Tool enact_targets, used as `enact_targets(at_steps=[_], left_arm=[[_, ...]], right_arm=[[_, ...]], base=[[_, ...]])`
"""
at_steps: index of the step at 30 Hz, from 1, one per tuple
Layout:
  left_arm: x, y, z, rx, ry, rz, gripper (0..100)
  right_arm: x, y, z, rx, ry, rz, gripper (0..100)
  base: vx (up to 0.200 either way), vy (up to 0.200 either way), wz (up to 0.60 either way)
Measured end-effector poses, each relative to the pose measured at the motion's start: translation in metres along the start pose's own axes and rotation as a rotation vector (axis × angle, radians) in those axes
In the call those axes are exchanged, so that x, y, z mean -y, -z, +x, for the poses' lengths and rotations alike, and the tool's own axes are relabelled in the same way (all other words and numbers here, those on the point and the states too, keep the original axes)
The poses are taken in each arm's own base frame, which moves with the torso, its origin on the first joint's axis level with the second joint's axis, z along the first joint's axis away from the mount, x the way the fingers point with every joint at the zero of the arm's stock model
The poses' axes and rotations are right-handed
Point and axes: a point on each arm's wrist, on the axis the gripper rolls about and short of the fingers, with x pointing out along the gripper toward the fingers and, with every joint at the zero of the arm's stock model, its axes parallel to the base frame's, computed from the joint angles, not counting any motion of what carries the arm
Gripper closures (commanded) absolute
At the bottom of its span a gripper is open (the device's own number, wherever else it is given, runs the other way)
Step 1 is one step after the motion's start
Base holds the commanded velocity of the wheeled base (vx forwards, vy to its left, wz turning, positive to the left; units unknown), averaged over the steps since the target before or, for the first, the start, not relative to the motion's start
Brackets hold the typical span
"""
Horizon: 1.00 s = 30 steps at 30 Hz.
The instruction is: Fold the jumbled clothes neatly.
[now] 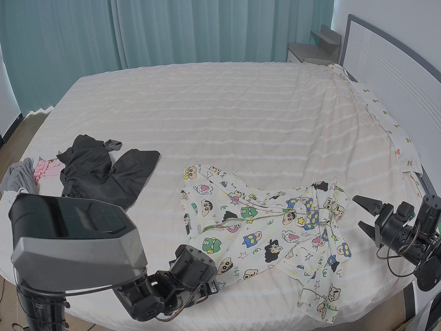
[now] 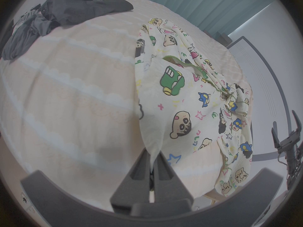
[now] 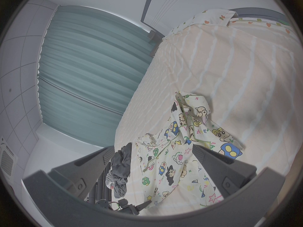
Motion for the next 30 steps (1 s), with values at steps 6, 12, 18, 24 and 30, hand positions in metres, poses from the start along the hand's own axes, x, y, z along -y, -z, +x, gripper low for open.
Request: enact_targets(at_steps=[6,12,18,24,30], left_arm=[[-0.014,0.001,-0.035,-0.025,-0.031,0.012,100],[-0.030,0.003,-0.068,-0.082,-0.053,0.023,100],[-0.046,0.009,-0.089,-0.120,-0.068,0.027,100],[-0.060,0.016,-0.099,-0.156,-0.091,0.028,100],[-0.068,0.020,-0.107,-0.178,-0.093,0.025,0]], right_arm=[[0.000,0.000,0.000,-0.001,0.001,0.000,0],[0.000,0.000,0.000,-0.004,0.002,0.000,0],[0.002,0.001,0.001,-0.008,0.014,-0.026,0],[0.007,-0.001,0.002,-0.004,0.036,-0.036,0],[0.010,-0.001,0.003,-0.003,0.052,-0.047,0]], base=[[0.000,0.000,0.00],[0.000,0.000,0.00],[0.000,0.000,0.00],[0.000,0.000,0.00],[0.000,0.000,0.00]])
